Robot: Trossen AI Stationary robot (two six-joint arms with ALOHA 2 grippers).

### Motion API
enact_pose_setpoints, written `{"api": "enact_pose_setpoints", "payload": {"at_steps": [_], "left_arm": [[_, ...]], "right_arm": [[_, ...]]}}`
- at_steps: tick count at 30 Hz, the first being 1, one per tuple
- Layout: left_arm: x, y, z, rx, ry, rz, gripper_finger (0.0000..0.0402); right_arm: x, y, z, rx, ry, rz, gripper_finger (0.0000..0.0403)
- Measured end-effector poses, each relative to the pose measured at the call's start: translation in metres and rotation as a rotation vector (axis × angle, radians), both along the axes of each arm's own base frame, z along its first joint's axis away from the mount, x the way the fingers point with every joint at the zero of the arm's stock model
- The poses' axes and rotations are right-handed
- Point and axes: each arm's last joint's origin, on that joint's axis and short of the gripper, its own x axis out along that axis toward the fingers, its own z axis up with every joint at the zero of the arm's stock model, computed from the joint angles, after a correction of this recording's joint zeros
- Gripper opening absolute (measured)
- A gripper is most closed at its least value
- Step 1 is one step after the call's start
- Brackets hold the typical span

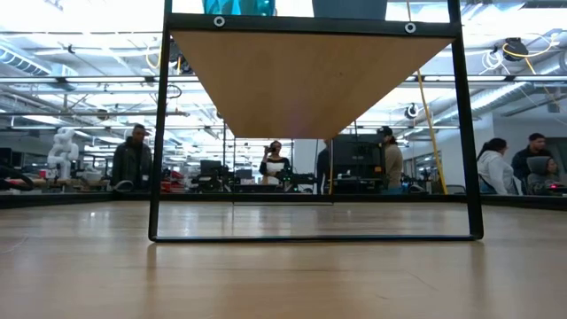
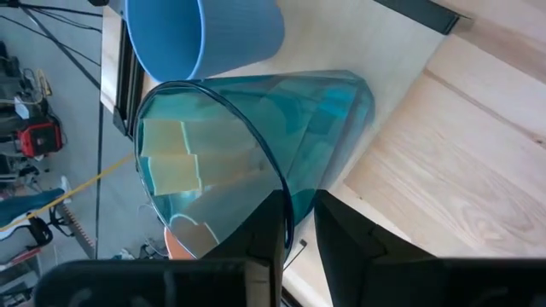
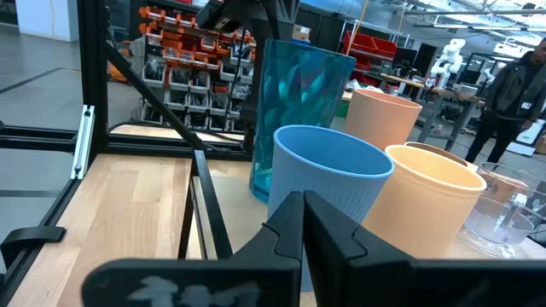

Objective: Stack small to large cups/mugs on shelf
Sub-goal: Put the blue cup on the shelf

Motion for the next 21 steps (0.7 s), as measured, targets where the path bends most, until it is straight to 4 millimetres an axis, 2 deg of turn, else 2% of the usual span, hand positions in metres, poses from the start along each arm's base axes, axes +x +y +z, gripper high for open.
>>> {"api": "enact_pose_setpoints", "payload": {"at_steps": [9, 21], "left_arm": [[0.0009, -0.0006, 0.0004, -0.015, -0.013, 0.008, 0.0068], [0.0073, 0.0011, 0.0028, -0.051, -0.073, 0.041, 0.0153]], "right_arm": [[0.0, 0.0, 0.0, 0.0, 0.0, 0.0, 0.0], [0.0, 0.0, 0.0, 0.0, 0.0, 0.0, 0.0]]}}
